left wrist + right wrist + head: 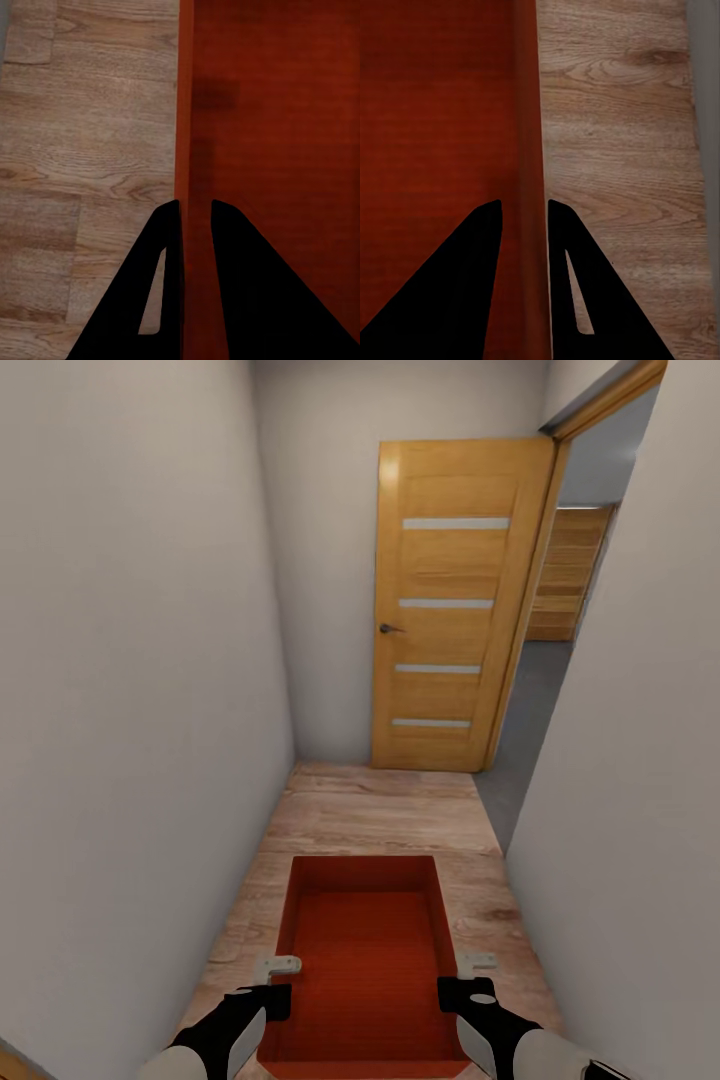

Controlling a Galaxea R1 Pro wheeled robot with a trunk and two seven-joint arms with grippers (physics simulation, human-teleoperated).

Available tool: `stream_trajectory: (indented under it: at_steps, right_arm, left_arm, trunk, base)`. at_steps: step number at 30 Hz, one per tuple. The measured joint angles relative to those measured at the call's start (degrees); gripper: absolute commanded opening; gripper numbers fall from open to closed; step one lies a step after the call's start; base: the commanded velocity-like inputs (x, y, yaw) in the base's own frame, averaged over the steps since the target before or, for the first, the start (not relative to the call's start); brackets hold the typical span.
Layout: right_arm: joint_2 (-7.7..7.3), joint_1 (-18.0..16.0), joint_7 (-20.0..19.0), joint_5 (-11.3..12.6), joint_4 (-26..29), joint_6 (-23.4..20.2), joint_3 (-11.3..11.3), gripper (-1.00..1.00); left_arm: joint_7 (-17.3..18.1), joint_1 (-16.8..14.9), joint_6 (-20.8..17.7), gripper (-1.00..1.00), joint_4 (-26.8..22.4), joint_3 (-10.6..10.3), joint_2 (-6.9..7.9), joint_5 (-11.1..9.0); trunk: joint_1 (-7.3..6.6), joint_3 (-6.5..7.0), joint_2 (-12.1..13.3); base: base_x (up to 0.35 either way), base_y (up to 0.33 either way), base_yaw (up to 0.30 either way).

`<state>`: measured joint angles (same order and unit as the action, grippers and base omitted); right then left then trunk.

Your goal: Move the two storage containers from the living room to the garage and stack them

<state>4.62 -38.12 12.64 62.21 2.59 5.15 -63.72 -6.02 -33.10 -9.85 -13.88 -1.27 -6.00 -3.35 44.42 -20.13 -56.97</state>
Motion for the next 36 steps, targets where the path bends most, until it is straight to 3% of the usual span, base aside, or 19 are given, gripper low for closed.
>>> stream_trajectory:
  at_steps: [36]
  right_arm:
    - [0.01, 0.01, 0.0, -0.01, -0.02, 0.0, 0.01, -1.0]
  left_arm:
    - [-0.01, 0.01, -0.01, -1.0, -0.01, -0.01, 0.0, -0.01]
  trunk:
    - [0.0, 0.0, 0.0]
  base:
    - [0.323, 0.0, 0.0]
